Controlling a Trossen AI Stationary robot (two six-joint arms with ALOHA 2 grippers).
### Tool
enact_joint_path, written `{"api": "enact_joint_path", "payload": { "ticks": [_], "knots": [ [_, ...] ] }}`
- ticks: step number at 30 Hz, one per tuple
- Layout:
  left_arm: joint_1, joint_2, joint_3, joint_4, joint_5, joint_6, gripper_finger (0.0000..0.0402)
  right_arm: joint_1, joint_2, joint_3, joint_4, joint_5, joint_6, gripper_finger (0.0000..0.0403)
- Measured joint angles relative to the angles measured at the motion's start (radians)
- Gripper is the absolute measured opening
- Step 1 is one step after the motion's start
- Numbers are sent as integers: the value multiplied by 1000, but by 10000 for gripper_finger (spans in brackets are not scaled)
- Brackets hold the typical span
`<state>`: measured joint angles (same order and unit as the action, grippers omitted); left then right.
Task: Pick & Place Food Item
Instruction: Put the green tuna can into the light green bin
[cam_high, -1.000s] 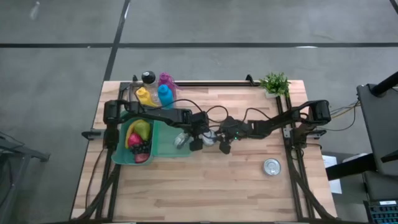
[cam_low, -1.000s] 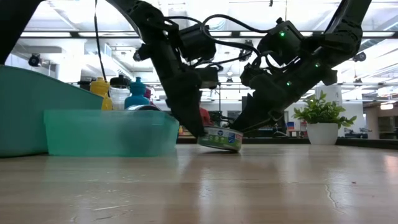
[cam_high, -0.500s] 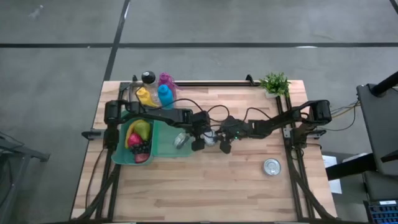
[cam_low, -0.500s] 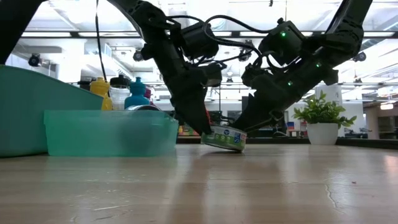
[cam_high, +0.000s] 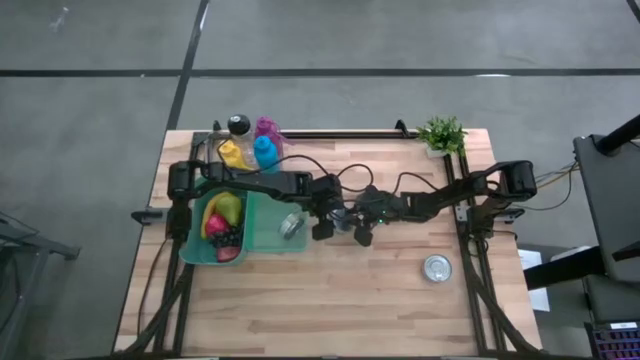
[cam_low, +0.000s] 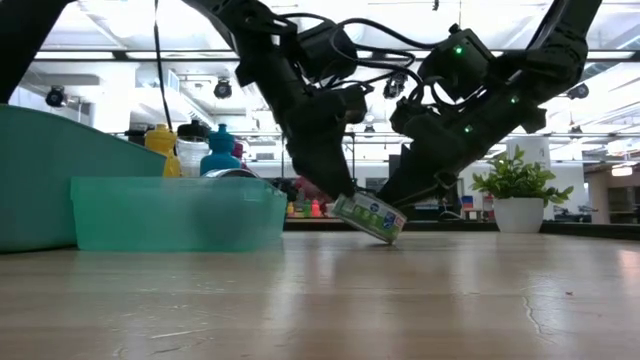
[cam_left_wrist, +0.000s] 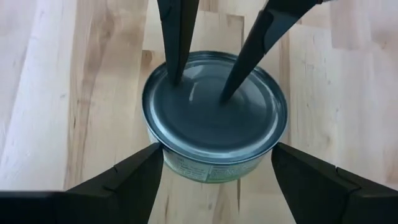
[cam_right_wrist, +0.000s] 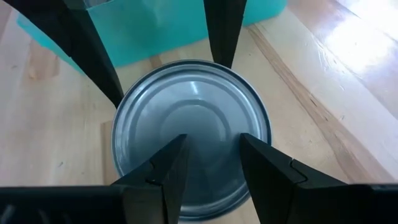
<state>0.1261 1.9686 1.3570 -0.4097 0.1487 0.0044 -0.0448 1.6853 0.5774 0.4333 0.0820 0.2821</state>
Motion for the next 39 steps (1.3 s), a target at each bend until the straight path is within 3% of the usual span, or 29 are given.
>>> {"api": "enact_joint_path", "payload": {
  "ticks": [12, 15, 39],
  "knots": [
    [-18, -8, 24, 139, 15, -2, 296, 3, -144, -53, -139, -17, 7, 147],
    [-23, -6, 26, 163, 46, 0, 296, 2, -182, -73, -101, -11, 22, 147],
    [-23, -7, 34, 111, 55, 6, 296, 3, -204, -111, -104, 26, 49, 147]
  ]
}}
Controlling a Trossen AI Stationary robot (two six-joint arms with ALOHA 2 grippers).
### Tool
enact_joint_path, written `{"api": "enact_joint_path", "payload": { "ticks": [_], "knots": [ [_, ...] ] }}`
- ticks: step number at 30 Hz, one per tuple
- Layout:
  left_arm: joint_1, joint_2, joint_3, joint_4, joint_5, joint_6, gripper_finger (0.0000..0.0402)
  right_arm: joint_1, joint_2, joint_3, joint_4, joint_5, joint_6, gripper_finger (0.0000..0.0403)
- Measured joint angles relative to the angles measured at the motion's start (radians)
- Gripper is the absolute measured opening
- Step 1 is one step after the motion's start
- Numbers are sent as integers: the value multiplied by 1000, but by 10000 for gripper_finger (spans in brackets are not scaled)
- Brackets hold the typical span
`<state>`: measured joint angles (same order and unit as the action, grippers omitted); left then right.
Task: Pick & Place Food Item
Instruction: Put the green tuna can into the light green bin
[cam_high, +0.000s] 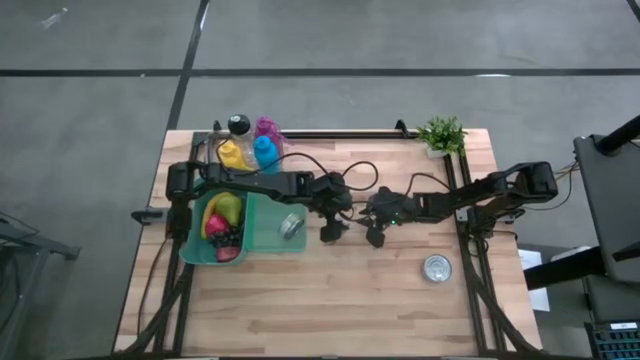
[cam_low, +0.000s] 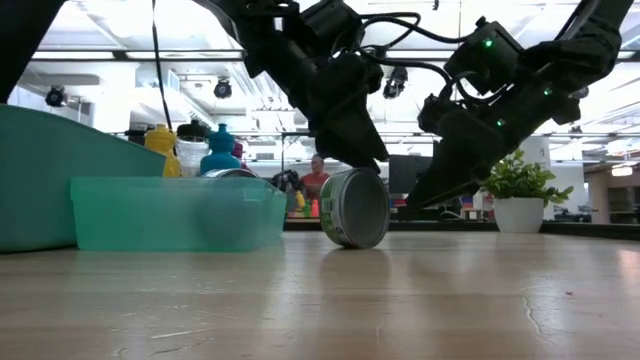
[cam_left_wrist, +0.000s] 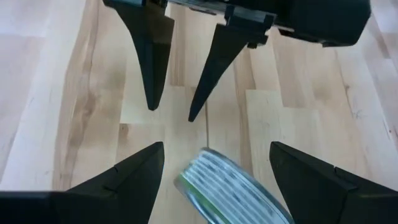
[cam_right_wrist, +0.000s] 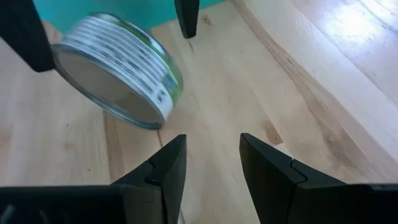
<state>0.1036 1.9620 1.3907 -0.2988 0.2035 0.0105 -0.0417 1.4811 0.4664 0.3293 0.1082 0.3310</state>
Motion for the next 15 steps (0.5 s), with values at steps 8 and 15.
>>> {"api": "enact_joint_path", "payload": {
  "ticks": [8, 15],
  "knots": [
    [0, -43, -2, -34, -1, 0, 296, 0, -46, -20, 0, -2, -9, 147],
    [-1, -102, -3, -106, 0, -10, 296, 0, -204, -101, 4, -3, -11, 147]
  ]
}}
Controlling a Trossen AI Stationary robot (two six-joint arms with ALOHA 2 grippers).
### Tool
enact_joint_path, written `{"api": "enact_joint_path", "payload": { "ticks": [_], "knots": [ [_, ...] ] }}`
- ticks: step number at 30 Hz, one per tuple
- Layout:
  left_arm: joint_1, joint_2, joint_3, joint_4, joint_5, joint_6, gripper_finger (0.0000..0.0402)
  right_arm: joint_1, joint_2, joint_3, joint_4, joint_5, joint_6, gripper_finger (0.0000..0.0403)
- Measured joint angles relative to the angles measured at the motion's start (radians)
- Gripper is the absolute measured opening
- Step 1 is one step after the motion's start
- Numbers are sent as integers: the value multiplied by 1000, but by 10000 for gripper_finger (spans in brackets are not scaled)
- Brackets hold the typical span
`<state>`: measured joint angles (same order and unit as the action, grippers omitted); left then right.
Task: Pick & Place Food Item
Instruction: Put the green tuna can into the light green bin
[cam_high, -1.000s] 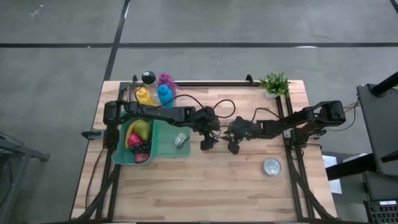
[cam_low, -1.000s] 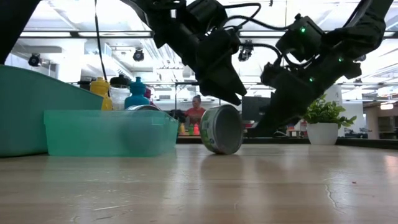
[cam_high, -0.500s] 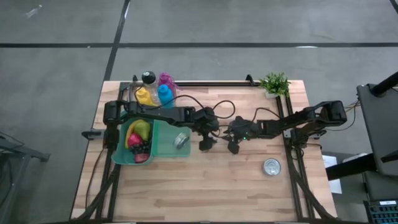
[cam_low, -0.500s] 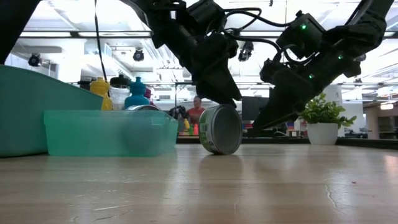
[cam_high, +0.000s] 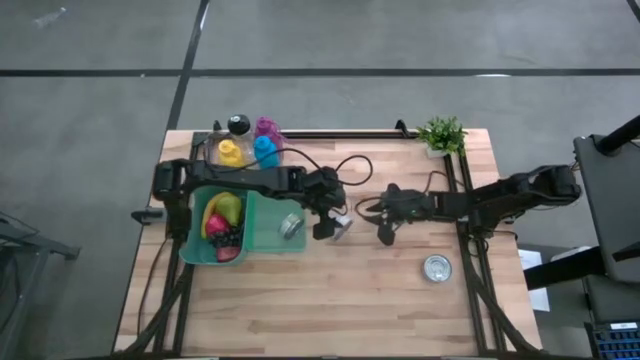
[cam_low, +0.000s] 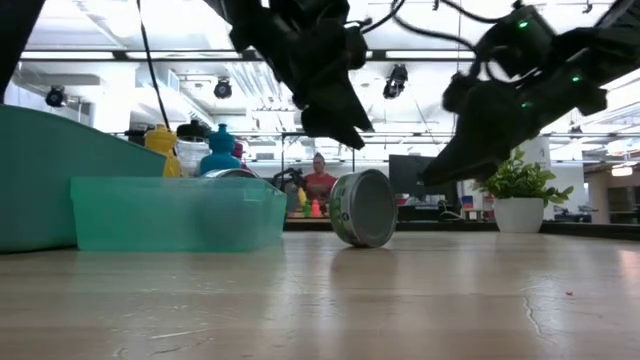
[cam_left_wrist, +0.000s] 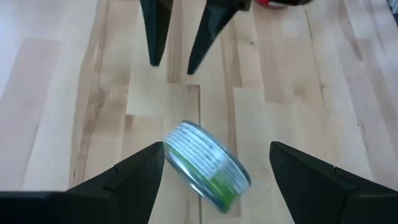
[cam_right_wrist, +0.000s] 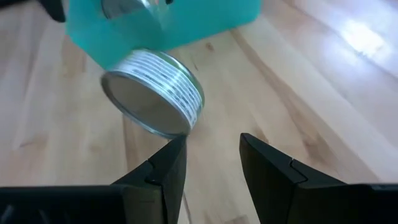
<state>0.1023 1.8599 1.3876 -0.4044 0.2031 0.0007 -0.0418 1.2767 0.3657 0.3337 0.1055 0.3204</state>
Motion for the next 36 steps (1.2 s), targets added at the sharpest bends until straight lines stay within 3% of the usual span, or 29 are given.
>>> {"api": "enact_joint_path", "payload": {
  "ticks": [15, 29, 36],
  "knots": [
    [-20, -58, 0, -62, -4, -54, 296, 0, -369, -266, 165, 29, -9, 147],
    [-23, -59, 0, -75, -20, -54, 296, 0, -492, -300, 174, 28, -40, 147],
    [-23, -59, 0, -71, -21, -54, 296, 0, -492, -311, 171, 27, -44, 147]
  ]
}}
